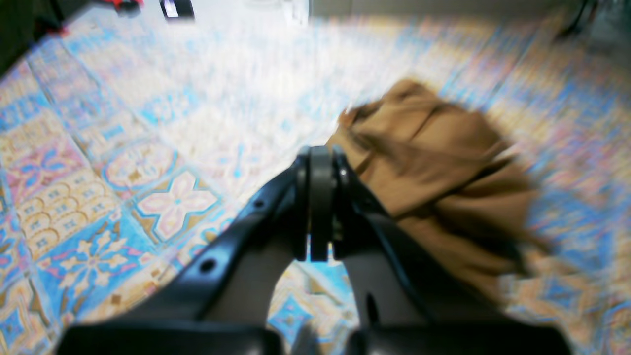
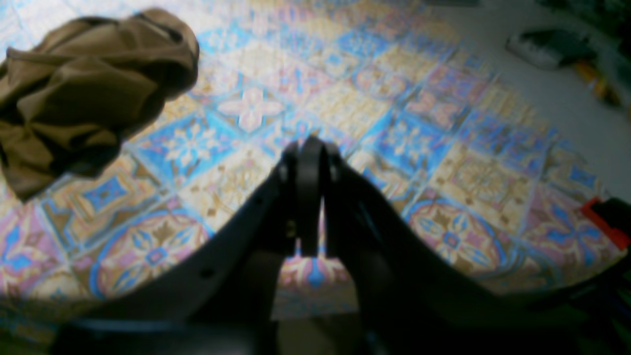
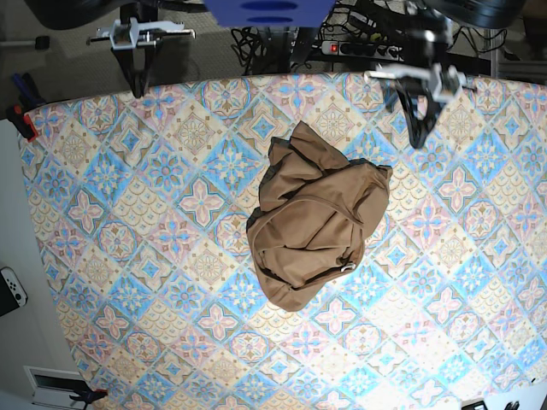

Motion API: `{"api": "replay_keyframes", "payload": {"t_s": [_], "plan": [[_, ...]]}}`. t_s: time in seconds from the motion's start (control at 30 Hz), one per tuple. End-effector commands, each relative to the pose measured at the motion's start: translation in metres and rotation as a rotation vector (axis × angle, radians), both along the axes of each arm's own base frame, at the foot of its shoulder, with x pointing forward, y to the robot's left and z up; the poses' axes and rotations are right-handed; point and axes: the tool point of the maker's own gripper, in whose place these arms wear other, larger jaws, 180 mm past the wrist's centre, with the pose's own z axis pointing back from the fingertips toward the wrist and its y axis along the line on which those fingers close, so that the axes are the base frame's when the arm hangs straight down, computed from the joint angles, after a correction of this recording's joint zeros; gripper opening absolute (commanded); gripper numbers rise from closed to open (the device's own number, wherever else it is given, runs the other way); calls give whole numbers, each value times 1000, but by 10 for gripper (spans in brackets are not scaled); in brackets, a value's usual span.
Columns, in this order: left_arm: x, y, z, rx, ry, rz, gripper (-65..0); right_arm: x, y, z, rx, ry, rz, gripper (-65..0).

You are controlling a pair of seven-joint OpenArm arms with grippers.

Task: Layout the t-shirt on the table in an organized manner, then fold the t-shirt properly
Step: 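Move the left gripper down to the crumpled brown t-shirt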

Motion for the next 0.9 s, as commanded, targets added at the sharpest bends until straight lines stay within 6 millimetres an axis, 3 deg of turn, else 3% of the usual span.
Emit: {"api": "replay_keyframes", "payload": {"t_s": [0.0, 0.13, 0.3, 0.43, 0.7, 0.87], "plan": [[8, -1, 10, 0, -24, -30, -647, -3, -1, 3, -2, 12, 2, -645], [34, 5, -3, 12, 104, -91, -647, -7, 2, -15, 9, 115, 0, -632], [63, 9, -1, -12, 191, -139, -647, -9, 21, -29, 57, 181, 31, -492], [86, 6, 1, -20, 285, -177, -639, 4, 23, -25, 62, 149, 36, -404], [121, -5, 10, 3, 532, -226, -403, 12, 23, -23, 62, 124, 37, -402], [130, -21, 10, 117, 623, -340, -377, 24, 23, -19, 61, 90, 38, -402]]}}
